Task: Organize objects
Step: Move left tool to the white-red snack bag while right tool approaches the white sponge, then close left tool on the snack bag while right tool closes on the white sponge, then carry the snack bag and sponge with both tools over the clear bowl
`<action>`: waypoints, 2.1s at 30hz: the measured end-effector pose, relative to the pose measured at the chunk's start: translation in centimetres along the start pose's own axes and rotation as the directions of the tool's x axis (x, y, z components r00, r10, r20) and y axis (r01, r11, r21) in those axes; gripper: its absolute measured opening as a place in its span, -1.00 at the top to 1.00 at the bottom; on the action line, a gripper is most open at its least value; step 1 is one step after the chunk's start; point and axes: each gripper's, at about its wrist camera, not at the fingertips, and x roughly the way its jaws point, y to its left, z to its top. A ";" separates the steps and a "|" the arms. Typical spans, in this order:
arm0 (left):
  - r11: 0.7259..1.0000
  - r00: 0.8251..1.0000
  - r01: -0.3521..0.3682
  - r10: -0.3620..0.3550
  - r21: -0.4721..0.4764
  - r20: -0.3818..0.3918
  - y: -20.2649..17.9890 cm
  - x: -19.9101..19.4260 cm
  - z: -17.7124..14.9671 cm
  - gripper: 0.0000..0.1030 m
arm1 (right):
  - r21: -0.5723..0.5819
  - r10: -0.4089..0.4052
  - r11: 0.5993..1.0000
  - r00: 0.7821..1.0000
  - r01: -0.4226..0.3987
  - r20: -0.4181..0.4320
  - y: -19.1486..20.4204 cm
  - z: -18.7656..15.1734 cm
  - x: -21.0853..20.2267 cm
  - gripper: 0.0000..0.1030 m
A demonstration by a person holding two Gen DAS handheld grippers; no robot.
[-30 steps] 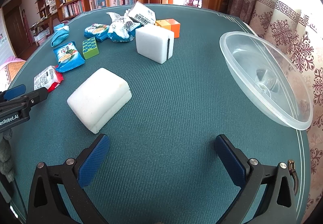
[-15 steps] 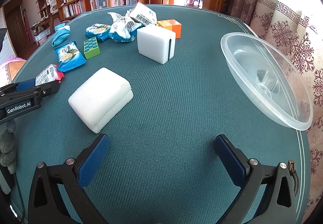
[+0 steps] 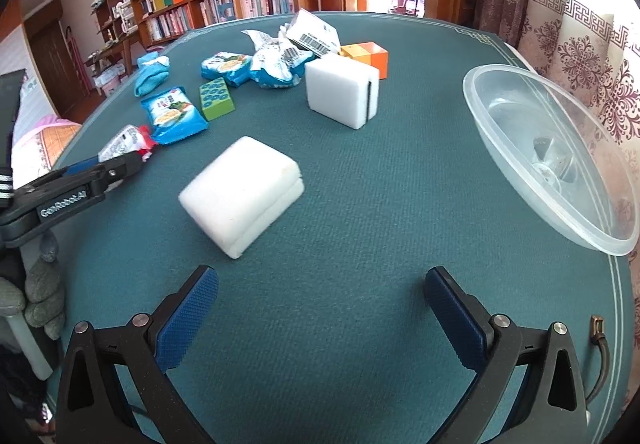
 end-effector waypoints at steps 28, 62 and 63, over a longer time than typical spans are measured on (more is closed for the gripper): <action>0.999 1.000 -0.021 0.021 -0.036 -0.002 0.7 0.1 -0.1 -0.20 | -0.012 -0.004 1.000 1.000 0.004 -0.006 3.4 3.2 2.8 -0.18; 0.999 0.999 -0.049 0.049 0.008 -0.007 -1.2 -0.8 -0.3 -0.20 | 0.177 -0.161 0.975 0.978 0.137 0.132 -7.9 4.0 -4.3 -0.17; 0.999 0.999 -0.048 0.048 0.008 -0.008 -1.3 -0.9 -0.3 -0.20 | 0.187 -0.170 0.972 0.976 0.143 0.138 -8.4 4.1 -4.5 -0.17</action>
